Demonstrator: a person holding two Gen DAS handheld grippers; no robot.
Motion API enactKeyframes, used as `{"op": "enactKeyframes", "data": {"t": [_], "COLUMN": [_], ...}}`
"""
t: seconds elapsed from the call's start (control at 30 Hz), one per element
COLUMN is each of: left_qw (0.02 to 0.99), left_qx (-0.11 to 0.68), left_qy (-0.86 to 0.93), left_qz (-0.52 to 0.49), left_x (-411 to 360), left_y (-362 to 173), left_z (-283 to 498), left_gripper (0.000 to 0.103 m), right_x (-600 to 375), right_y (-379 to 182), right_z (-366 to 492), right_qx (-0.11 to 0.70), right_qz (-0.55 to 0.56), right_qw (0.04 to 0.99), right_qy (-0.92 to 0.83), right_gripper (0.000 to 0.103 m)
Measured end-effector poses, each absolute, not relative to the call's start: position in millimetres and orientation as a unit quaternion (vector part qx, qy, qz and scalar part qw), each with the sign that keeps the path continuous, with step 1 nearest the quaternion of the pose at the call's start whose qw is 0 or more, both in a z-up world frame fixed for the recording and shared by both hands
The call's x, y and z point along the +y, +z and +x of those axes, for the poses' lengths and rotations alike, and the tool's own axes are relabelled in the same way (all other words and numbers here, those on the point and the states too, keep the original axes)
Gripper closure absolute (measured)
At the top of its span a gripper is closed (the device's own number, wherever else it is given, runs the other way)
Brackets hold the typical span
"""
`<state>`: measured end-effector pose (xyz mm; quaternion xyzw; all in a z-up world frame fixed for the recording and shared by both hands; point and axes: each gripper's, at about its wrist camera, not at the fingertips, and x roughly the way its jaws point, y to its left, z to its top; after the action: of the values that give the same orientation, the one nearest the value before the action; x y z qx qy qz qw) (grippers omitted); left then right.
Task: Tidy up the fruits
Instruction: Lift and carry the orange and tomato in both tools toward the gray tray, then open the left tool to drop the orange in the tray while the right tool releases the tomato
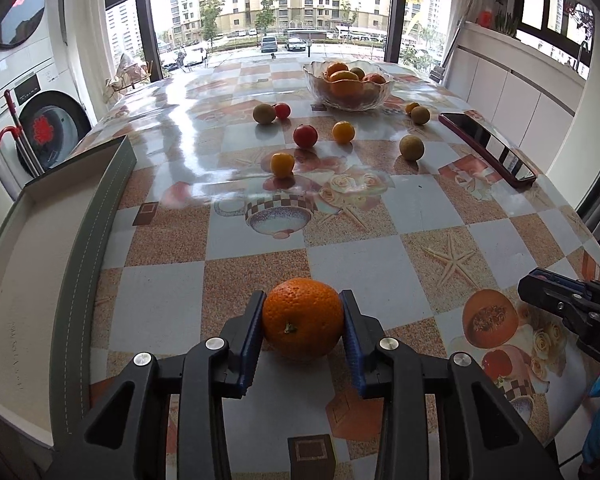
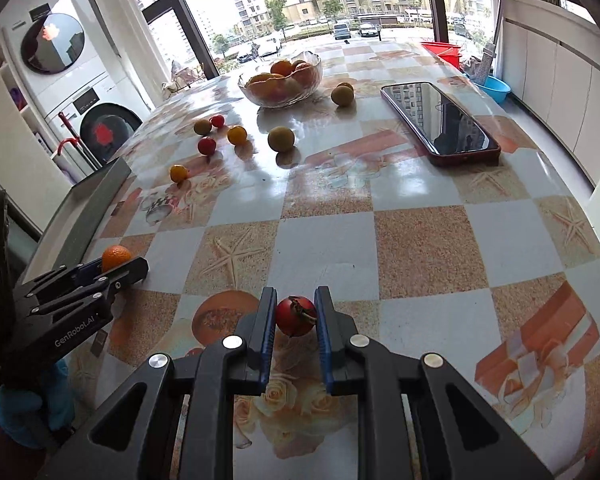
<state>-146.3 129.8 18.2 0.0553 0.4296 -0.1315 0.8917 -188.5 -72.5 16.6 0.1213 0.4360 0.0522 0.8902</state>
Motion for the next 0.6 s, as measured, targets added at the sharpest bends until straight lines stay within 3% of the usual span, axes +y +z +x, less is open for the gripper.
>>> {"op": "enactKeyframes", "data": {"t": [0.33,0.6], "left_qw": [0.917,0.893], "left_qx": [0.391,0.433], "left_qy": [-0.078,0.006], "left_qz": [-0.027,-0.125], "left_x": [231.3,347.8], "left_y": [80.2,52.1], "left_z": [-175.7,-163.8], "left_gripper": [0.065,0.065], "right_x": [44.5,183.6], "right_y": [53.5,60.4], "right_z": [-159.2,-117.3], "right_qx": [0.44,0.467], "right_qz": [0.081,0.029], "right_qw": [0.877,0.839], "right_qy": [0.174,0.279], "right_gripper": [0.082,0.082]}}
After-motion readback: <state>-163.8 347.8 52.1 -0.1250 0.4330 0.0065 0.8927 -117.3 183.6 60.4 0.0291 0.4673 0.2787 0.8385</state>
